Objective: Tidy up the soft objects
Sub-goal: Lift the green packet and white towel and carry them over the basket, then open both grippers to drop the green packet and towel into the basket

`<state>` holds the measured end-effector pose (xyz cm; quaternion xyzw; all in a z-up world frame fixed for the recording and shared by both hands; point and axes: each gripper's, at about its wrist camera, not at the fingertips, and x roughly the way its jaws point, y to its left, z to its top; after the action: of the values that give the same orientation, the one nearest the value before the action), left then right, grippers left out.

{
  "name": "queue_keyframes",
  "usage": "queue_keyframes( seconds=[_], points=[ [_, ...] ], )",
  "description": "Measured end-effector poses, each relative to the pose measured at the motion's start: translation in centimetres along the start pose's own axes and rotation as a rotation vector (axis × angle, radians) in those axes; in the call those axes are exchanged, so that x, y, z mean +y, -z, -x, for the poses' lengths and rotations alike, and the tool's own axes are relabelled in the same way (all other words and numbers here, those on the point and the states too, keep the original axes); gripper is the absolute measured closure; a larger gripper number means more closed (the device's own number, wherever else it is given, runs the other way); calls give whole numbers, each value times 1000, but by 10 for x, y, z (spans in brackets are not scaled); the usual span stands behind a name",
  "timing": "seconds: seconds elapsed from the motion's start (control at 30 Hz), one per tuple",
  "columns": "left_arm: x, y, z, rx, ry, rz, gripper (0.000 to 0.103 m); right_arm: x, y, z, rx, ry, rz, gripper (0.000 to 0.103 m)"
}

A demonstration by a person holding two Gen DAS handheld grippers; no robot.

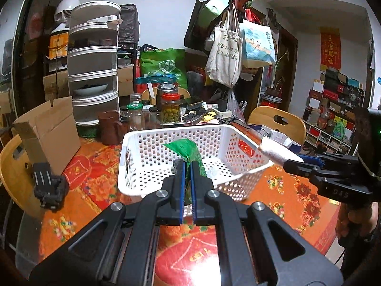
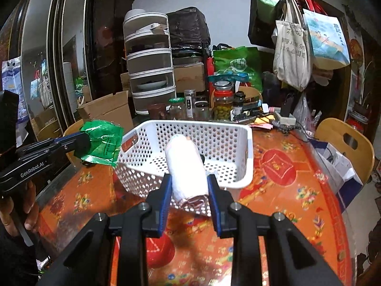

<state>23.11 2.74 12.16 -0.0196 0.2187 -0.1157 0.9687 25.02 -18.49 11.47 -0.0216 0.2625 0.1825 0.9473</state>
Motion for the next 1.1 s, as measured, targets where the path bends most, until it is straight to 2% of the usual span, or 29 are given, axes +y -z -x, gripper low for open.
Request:
queue_keyframes(
  seconds=[0.3,0.5,0.83,1.1],
  points=[
    [7,-37,-30,10,-23,2,99,2,-32,-14,0,24,25,75],
    [9,-57,-58,43,-43,-9,99,-2,-52,-38,39,50,35,75],
    [25,-67,-150,205,-98,12,99,-13,-67,-107,168,92,38,75],
    [41,-49,-220,366,-144,37,99,-20,-65,-161,290,112,35,75]
  ],
)
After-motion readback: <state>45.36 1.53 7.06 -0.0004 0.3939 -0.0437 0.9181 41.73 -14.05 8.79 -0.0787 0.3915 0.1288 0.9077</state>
